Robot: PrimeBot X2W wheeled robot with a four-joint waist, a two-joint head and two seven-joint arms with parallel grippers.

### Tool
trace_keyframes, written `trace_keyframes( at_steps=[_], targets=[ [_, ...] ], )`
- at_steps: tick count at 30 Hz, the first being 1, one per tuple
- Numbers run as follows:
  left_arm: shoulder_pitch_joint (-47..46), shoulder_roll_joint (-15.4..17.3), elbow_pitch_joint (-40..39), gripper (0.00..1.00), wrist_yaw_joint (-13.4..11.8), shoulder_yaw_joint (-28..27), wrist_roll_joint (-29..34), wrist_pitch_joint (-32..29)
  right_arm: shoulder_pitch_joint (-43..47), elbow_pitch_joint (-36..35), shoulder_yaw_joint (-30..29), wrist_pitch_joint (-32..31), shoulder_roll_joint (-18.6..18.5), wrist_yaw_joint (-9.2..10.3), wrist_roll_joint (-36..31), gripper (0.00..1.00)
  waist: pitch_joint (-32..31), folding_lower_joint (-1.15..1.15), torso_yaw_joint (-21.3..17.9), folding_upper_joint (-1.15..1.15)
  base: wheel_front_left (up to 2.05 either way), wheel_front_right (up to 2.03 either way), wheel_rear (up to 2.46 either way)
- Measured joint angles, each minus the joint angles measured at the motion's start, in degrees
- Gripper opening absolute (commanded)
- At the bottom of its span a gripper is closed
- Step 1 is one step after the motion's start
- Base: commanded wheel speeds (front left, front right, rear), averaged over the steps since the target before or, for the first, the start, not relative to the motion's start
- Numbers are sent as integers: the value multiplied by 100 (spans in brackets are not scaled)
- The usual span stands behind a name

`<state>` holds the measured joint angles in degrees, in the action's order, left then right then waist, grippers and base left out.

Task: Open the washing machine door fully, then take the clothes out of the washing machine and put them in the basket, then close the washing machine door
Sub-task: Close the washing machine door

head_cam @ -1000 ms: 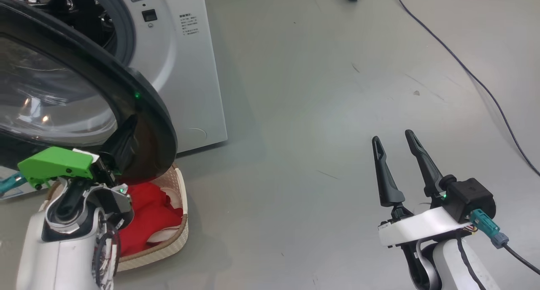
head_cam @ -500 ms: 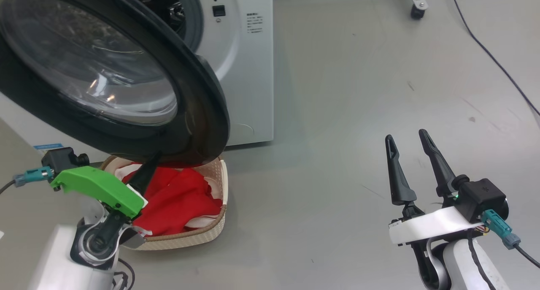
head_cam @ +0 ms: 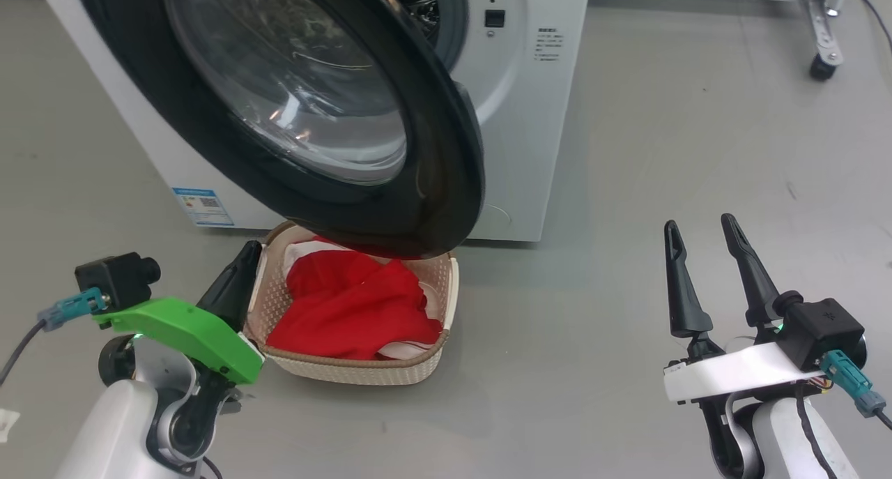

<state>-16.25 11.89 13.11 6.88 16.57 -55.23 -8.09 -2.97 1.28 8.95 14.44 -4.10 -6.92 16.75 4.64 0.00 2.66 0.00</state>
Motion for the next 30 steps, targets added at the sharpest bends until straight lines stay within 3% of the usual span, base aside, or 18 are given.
trace_keyframes(
  at_steps=[9, 14, 15, 16, 17, 18, 30],
  targets=[
    [226, 4, -253, 0, 4, 237, 467, 791, 3, -81, -47, 0, 9, 0, -20, 100, 11, 0, 611, 0, 0, 0, 0],
    [227, 147, -409, 0, 7, 436, 1043, 1319, 4, -81, -45, 0, 11, 0, -35, 100, 38, 0, 829, 0, 0, 0, 0],
    [227, 193, -450, 38, 7, 486, 1184, 1450, 4, -79, -41, 0, 11, 0, -35, 100, 40, 0, 860, 0, 0, 0, 0],
    [228, 252, -485, 49, 8, 534, 1303, 1557, 4, -74, -20, 0, 11, 0, -35, 100, 42, 0, 883, 0, 0, 0, 0],
    [230, 305, -505, 82, 9, 583, 1422, 1637, 4, -67, -8, 0, 14, -1, -36, 100, 42, 0, 899, 0, 0, 0, 0],
    [241, 338, -516, 100, 22, 608, 1491, 1722, 4, -63, 0, 0, 20, -1, -36, 100, 43, 0, 908, 0, 0, 0, 0],
    [409, 414, -441, 100, 23, 746, 2060, 2167, 3, -46, 25, 0, 31, -1, -37, 100, 11, 0, 874, 0, 0, 0, 0]
  ],
)
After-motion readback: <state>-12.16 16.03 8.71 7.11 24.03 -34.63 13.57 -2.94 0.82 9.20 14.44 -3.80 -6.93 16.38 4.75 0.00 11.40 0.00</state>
